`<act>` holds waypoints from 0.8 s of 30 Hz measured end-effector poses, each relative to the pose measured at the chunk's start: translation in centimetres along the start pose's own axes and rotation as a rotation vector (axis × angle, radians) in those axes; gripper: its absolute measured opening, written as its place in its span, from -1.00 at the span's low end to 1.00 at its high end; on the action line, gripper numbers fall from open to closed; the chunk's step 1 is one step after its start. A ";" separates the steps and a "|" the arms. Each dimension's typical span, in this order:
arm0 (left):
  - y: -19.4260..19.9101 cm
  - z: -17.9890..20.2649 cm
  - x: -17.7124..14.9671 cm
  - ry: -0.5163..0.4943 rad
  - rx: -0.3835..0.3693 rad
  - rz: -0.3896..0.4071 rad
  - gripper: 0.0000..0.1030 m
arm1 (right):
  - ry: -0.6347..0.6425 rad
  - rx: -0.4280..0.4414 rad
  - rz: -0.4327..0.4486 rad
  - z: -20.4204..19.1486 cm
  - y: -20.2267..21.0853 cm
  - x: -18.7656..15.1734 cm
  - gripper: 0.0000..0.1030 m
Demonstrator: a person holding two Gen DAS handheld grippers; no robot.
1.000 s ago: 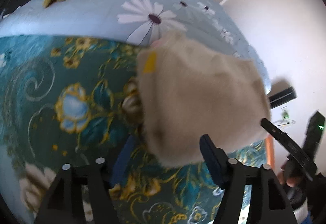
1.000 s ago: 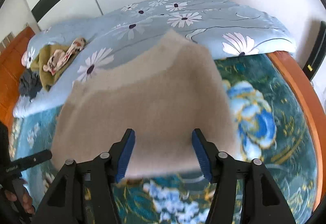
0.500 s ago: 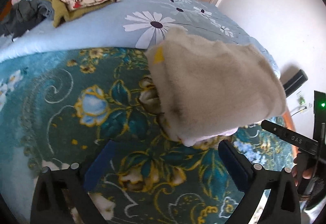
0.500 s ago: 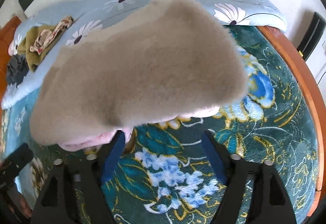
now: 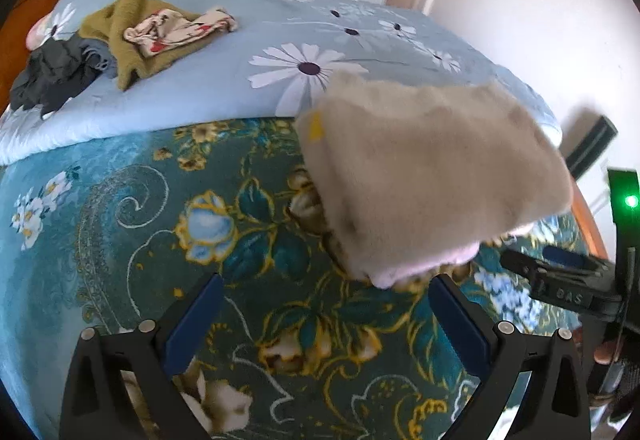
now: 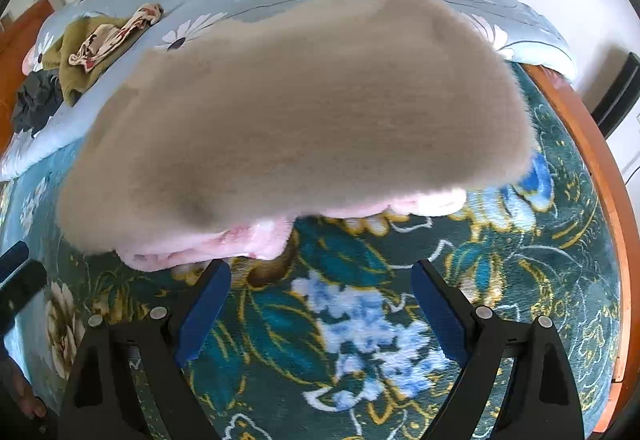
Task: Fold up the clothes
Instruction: 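Open both grippers and withdraw them from the folded sweater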
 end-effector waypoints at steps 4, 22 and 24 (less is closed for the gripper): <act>0.1 -0.1 -0.2 -0.004 0.023 -0.011 1.00 | -0.012 -0.004 0.007 -0.5 -0.1 -0.1 1.00; 0.6 -1.1 -0.5 0.051 -0.008 -0.026 1.00 | -0.005 -0.032 -0.022 -1.9 -0.2 -1.3 1.00; 0.7 -1.2 -0.4 0.035 0.015 -0.013 1.00 | -0.010 -0.037 -0.021 -1.8 -0.1 -1.4 1.00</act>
Point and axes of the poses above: each gripper's, at about its wrist camera, not at the fingertips, and y roughly against the way its jaws point, z to its right, x to its top, the point moved 7 cm from there along -y, roughly the way its jaws point, and after that the axes turned 4 degrees about x, right-handed, at the moved point
